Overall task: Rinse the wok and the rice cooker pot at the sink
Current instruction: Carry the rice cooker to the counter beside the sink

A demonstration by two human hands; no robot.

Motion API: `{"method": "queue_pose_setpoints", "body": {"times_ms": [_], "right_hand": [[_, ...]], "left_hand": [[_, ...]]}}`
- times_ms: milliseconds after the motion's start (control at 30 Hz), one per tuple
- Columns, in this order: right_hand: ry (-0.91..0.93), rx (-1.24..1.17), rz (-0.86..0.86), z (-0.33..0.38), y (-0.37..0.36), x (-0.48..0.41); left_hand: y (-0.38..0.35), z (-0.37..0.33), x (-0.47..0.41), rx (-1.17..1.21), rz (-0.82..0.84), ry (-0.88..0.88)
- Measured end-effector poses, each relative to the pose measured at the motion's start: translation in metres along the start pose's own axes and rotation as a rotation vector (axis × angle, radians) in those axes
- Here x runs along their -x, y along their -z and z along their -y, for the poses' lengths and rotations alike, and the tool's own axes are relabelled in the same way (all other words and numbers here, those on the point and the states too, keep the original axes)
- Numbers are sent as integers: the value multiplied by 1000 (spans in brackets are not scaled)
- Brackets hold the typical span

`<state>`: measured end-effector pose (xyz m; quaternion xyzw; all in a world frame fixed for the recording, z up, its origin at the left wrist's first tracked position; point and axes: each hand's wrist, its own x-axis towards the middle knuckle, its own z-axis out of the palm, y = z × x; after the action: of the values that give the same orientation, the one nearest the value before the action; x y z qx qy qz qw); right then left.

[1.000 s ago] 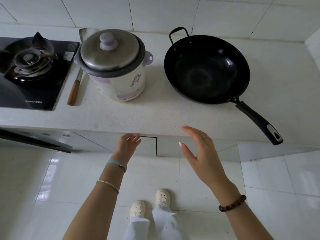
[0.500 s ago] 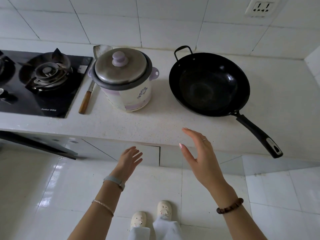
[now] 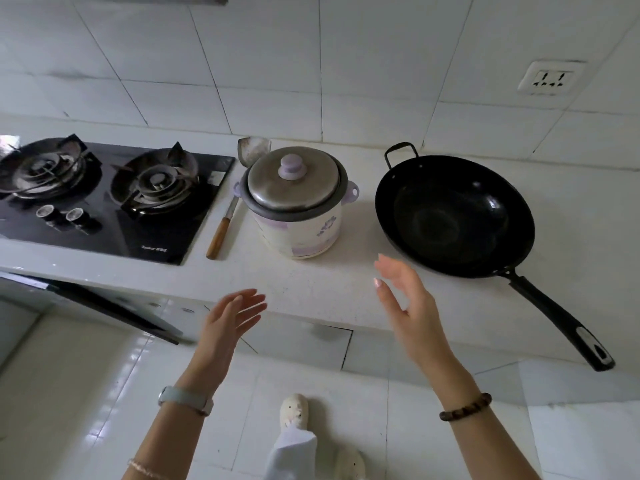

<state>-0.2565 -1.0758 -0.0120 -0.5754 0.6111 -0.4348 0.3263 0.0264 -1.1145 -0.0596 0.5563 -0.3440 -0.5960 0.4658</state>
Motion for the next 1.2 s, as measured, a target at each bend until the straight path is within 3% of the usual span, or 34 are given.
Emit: {"method": "queue_pose_setpoints", "body": {"times_ms": [367,633,900,1200], "right_hand": [[-65,-106,-159,37,-47,-94],[-187,-27,-279,25,-56,-144],[-325,107,-211,6,-56,-195],[-460,177,-143,-20,-57,-238]], "left_hand": [[21,-85,-109,-20,40,-100],[31,-109,-180,-221,-9,-127],[14,-112,-223,-459,9,-109],[-6,-108,-249,-599,-109,-113]]}}
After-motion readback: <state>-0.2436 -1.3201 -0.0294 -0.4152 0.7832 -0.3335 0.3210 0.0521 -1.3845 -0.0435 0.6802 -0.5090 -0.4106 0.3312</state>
